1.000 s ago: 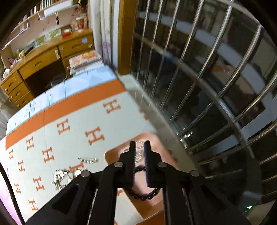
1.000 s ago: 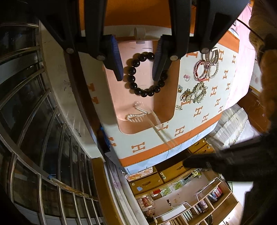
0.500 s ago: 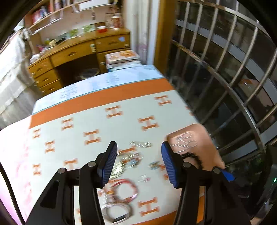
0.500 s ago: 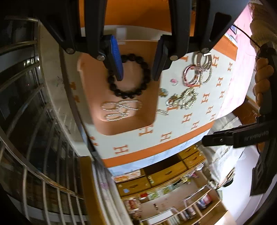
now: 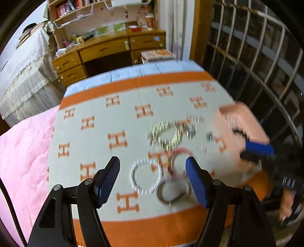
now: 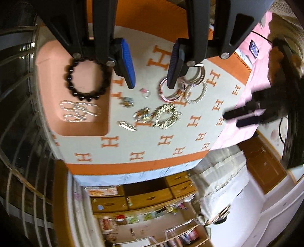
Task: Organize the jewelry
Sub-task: 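Move the left tool to the silver watch while the right tool approaches the red bangle, then grasp the watch strap with the left tool while the right tool grasps the red beaded bangle, then drop the red bangle into the pink box with the right tool while the left tool places the watch there, then move the left tool to the pearl bracelet while the right tool approaches the gold hair comb, then grasp the pearl bracelet with the left tool while the right tool grasps the gold hair comb, then carry the pearl bracelet and gold comb into the pink box and open both tools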
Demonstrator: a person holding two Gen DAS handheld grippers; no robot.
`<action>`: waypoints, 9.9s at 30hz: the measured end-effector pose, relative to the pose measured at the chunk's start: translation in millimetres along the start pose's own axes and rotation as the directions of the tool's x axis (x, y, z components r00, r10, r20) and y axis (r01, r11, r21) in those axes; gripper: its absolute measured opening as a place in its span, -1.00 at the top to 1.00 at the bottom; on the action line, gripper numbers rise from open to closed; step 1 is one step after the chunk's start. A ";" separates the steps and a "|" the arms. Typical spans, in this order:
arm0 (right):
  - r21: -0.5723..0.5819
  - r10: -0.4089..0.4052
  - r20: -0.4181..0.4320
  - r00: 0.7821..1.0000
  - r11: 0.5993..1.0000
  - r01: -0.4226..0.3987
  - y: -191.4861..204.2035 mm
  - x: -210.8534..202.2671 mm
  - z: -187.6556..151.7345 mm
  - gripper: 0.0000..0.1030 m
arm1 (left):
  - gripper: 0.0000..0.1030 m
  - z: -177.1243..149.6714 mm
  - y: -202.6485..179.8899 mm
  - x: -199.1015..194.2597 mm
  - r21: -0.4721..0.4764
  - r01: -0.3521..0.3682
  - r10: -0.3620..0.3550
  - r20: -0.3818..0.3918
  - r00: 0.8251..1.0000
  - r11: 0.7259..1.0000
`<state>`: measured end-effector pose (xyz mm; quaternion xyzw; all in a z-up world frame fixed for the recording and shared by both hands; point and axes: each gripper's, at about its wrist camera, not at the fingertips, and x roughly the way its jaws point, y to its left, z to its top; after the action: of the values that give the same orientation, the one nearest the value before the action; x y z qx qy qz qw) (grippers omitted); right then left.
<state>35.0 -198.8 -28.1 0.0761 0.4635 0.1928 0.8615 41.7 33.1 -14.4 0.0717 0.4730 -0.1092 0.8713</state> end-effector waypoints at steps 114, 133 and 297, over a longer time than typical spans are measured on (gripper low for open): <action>0.206 -0.310 0.072 0.948 0.935 0.290 -100.4 -15.5 -5.0 0.87 | 0.90 73.4 -116.6 -28.6 0.290 0.236 -0.278 0.113 0.954 0.928; 0.329 -0.208 -0.007 0.978 0.923 0.199 -127.1 -13.0 -35.3 0.83 | 0.87 91.7 -184.7 90.0 0.173 0.367 -0.358 -0.077 0.930 0.914; 0.286 -0.116 0.165 0.979 0.956 0.065 -109.4 -69.2 -12.0 0.92 | 0.90 114.6 -179.3 42.3 0.140 0.478 -0.475 -0.060 0.878 0.867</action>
<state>19.3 -327.2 -15.4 0.1925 0.4093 0.0780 0.8884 110.5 -171.3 8.4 0.0198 0.4768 -0.3552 0.8038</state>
